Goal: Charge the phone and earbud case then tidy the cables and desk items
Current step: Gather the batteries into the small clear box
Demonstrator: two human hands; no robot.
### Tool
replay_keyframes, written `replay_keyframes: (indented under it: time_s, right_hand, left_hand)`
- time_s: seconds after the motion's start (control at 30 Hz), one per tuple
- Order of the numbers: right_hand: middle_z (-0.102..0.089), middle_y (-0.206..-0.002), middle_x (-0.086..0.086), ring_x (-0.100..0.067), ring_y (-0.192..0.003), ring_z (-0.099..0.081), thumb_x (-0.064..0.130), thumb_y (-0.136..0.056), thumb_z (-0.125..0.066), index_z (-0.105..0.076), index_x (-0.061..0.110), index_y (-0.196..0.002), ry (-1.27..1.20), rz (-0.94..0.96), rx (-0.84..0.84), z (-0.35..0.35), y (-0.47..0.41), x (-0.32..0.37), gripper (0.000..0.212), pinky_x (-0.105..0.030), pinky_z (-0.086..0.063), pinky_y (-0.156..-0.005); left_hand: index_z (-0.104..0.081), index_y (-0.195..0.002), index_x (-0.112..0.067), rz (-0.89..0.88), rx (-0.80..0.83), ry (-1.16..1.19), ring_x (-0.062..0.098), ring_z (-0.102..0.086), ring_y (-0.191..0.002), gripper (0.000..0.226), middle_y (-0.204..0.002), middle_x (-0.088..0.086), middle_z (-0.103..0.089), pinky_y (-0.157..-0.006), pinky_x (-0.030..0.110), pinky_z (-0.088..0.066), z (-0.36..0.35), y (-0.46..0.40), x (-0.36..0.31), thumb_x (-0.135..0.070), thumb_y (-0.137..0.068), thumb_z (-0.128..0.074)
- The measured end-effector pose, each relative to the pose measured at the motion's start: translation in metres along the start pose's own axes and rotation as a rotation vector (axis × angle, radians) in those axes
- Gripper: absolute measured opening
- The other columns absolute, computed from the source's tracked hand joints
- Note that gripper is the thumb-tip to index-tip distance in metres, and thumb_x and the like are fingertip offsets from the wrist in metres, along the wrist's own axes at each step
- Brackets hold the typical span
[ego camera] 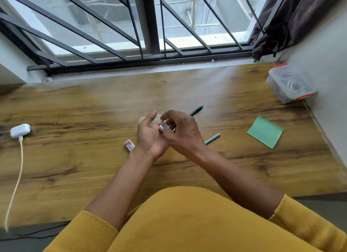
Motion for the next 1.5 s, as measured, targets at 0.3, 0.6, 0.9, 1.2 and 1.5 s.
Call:
replay_keyframes:
  time_s: [0.3,0.6,0.9,1.2,1.5]
  right_hand:
    - [-0.066,-0.103,-0.01,-0.027,-0.091,-0.064,0.012,-0.091,-0.072,-0.071,0.008,-0.109,0.089,0.095,0.103,-0.028,0.004,0.02,0.019,-0.04,-0.052,-0.082]
    - [-0.07,-0.099,-0.006,-0.016,-0.085,-0.063,0.001,-0.09,-0.067,-0.074,0.009,-0.107,0.04,0.148,0.05,-0.029,0.0,0.024,0.02,-0.029,-0.052,-0.076]
    - [-0.064,-0.127,-0.006,-0.025,-0.117,-0.058,0.014,-0.091,-0.071,-0.064,0.016,-0.132,0.201,0.02,0.185,-0.028,-0.03,0.002,0.042,-0.039,-0.05,-0.101]
    - [-0.055,-0.142,-0.006,-0.024,-0.123,-0.056,0.019,-0.088,-0.081,-0.052,0.019,-0.149,0.304,0.066,0.386,-0.046,-0.068,-0.006,0.067,-0.034,-0.049,-0.102]
    - [-0.062,-0.126,-0.002,-0.023,-0.113,-0.058,0.028,-0.084,-0.084,-0.065,0.019,-0.135,0.382,0.096,0.419,-0.055,-0.074,-0.023,0.055,-0.037,-0.05,-0.092]
  left_hand:
    - [-0.038,-0.158,0.007,-0.028,-0.093,-0.002,0.03,-0.047,-0.13,0.071,-0.137,0.018,-0.045,-0.13,0.041,-0.025,0.017,0.009,-0.014,-0.04,-0.106,-0.047]
    - [-0.069,-0.115,0.003,-0.017,-0.137,-0.088,0.036,-0.079,-0.087,0.031,-0.099,0.02,-0.076,-0.075,0.042,-0.066,0.034,0.014,-0.05,0.006,-0.085,-0.063]
    - [-0.06,-0.135,0.006,0.073,-0.23,-0.332,0.04,-0.072,-0.12,0.044,-0.128,0.025,-0.073,-0.099,0.049,-0.06,0.038,-0.006,-0.093,0.02,-0.096,-0.044]
    - [-0.072,-0.113,-0.003,0.193,-0.111,-0.764,0.027,-0.08,-0.096,0.033,-0.104,0.016,-0.08,-0.081,0.038,-0.067,0.018,-0.022,-0.107,0.017,-0.097,-0.051]
    - [-0.07,-0.113,0.001,0.2,-0.122,-0.849,0.027,-0.08,-0.091,0.034,-0.101,0.02,-0.079,-0.068,0.036,-0.066,0.019,-0.035,-0.101,0.021,-0.097,-0.047]
Point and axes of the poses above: each hand's wrist, its own y-axis away from the middle knuckle, its own z-axis out of the back of the hand, x = y × z, the point moved 4 cm from there along -y, towards the middle knuckle
